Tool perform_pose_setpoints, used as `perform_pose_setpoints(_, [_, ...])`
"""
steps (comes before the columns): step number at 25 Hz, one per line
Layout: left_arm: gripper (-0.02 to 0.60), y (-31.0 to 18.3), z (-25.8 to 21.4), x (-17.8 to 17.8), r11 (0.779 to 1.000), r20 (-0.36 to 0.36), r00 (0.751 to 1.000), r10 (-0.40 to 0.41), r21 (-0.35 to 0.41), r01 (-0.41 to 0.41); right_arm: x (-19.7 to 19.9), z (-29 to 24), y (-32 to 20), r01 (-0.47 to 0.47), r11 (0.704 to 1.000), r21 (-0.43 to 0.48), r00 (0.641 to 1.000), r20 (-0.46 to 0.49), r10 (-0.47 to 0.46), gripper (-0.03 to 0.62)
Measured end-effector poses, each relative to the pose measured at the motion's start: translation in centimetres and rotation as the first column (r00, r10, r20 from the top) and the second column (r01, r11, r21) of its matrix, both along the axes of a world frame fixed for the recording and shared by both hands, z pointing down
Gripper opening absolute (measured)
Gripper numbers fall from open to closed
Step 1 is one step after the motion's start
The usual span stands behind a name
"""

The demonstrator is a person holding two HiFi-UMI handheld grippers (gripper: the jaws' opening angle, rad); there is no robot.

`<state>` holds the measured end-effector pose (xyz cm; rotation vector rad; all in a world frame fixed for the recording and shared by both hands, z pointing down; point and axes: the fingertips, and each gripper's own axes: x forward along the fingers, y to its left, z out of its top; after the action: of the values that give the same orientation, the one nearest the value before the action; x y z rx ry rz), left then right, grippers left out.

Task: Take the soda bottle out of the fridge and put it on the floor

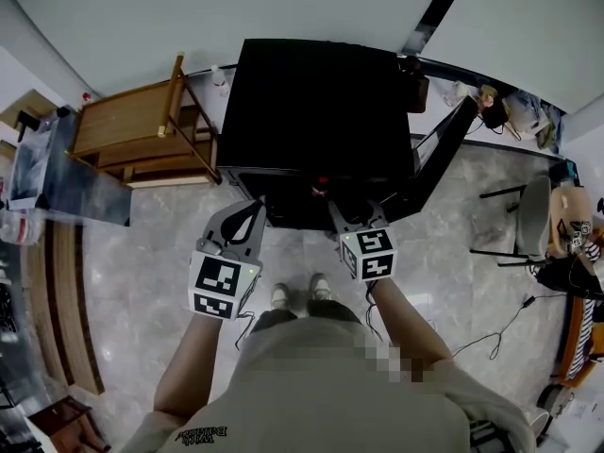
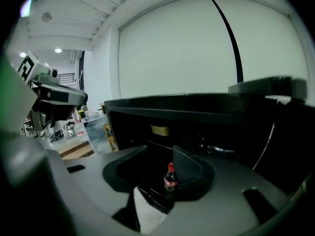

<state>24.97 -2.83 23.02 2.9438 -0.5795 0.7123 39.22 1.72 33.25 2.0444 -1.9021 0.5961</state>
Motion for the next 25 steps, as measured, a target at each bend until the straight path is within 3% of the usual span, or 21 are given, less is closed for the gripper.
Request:
perform_pose_setpoints(12, [0.006, -0.3, 4.1, 1.8, 0.999, 0.051, 0.998, -0.033, 0.011, 0.032, 1.1, 7.5, -4.1, 0.035, 0.996, -0.085, 0.999, 0.002, -0.035, 0.137])
perform_pose_setpoints(17, [0.006, -0.4, 5.8, 1.9, 0.998, 0.019, 0.998, -0.065, -0.022, 0.065, 1.1, 10.4, -5.3, 0.034, 0.993, -0.109, 0.999, -0.027, -0.038, 0.172])
perform_pose_setpoints(25, [0.006, -0.9, 9.9, 4.2, 0.992, 0.01, 0.995, -0.101, -0.072, 0.102, 3.0, 13.9, -6.2, 0.035, 0.991, -0.129, 0.997, -0.065, -0.044, 0.173])
